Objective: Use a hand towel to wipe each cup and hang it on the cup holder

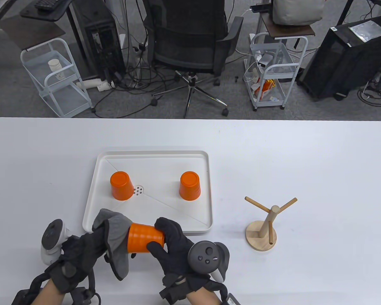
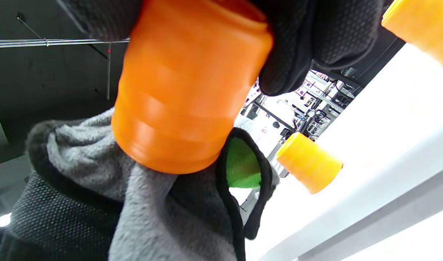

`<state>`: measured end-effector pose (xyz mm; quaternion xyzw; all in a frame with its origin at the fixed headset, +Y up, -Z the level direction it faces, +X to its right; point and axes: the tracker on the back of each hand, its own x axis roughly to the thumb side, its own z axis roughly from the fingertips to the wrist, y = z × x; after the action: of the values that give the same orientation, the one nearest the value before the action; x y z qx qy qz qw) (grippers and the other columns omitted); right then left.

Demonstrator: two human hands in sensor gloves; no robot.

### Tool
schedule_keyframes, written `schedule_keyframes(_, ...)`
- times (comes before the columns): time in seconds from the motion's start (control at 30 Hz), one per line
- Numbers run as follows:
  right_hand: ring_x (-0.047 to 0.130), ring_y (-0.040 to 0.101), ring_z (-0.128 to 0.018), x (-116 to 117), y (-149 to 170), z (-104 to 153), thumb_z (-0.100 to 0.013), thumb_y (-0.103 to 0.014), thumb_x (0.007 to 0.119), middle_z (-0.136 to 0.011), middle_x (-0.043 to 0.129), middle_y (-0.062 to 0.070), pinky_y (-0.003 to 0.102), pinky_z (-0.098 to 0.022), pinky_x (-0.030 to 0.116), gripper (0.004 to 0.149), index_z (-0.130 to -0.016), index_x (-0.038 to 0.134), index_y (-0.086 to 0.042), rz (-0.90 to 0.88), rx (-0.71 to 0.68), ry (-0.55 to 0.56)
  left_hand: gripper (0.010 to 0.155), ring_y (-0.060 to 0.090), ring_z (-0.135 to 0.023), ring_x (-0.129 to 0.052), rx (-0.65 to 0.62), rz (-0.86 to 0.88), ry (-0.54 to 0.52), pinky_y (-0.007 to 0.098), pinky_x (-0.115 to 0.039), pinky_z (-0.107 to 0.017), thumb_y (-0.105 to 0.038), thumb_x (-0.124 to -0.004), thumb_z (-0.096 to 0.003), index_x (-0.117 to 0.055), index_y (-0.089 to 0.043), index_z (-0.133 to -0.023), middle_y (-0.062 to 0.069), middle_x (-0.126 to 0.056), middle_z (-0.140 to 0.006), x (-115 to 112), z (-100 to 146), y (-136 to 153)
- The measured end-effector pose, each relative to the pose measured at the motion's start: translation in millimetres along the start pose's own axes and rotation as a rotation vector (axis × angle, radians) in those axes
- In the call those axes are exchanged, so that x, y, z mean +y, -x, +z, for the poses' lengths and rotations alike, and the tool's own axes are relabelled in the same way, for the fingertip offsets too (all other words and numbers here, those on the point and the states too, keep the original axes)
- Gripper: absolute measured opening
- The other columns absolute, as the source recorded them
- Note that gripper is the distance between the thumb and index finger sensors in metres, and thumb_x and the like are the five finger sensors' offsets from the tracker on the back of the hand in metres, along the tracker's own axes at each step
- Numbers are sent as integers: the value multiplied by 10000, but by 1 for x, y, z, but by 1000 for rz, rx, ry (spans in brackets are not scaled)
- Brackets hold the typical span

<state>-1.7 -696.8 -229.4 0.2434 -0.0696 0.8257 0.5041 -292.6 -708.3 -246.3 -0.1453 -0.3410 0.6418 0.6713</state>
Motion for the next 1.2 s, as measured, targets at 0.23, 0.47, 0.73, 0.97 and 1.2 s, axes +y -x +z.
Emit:
schedule_keyframes(0.23, 895, 383, -735, 5, -2, 1, -496, -540, 660, -1030, 604, 186, 580, -640, 730, 703, -1024, 396, -160, 15, -1, -26, 704, 600, -1002, -532, 48, -87, 25, 730, -489, -692, -695, -596, -488, -503, -394, -1117, 53, -315, -1221, -13, -5, 4)
schedule_keyframes(0.47, 891, 371, -730, 11, -3, 1, -500, -551, 646, -1031, 604, 178, 575, -644, 727, 698, -1027, 397, -166, 34, 1, -53, 695, 535, -1023, -561, 150, -211, 72, 707, -537, -713, -611, -722, -509, -290, -527, -1047, -32, -140, -1190, -32, -14, 11)
schedule_keyframes(0.73, 952, 349, -576, 10, 9, 0, -502, -582, 619, -960, 713, 189, 555, -544, 796, 687, -1015, 482, -147, -85, 121, -61, 795, 454, -920, -698, 140, -330, 124, 657, -604, -690, -615, -762, -487, -157, -526, -996, -11, -99, -1147, -43, -19, 14)
schedule_keyframes(0.97, 1017, 296, -361, 7, 22, 1, -490, -614, 621, -804, 840, 214, 510, -380, 884, 710, -962, 591, -85, -224, 263, -60, 816, 435, -897, -716, 33, -601, 163, 647, -606, -693, -610, -783, -471, -157, -528, -988, -11, -105, -1142, -51, -21, 2)
schedule_keyframes(1.2, 1048, 237, -206, 7, 33, 2, -480, -647, 621, -658, 922, 226, 462, -246, 932, 742, -899, 681, -37, -325, 373, -86, 825, 431, -906, -712, -68, -825, 189, 650, -601, -702, -604, -789, -460, -155, -526, -982, -12, -108, -1140, -59, -21, -6)
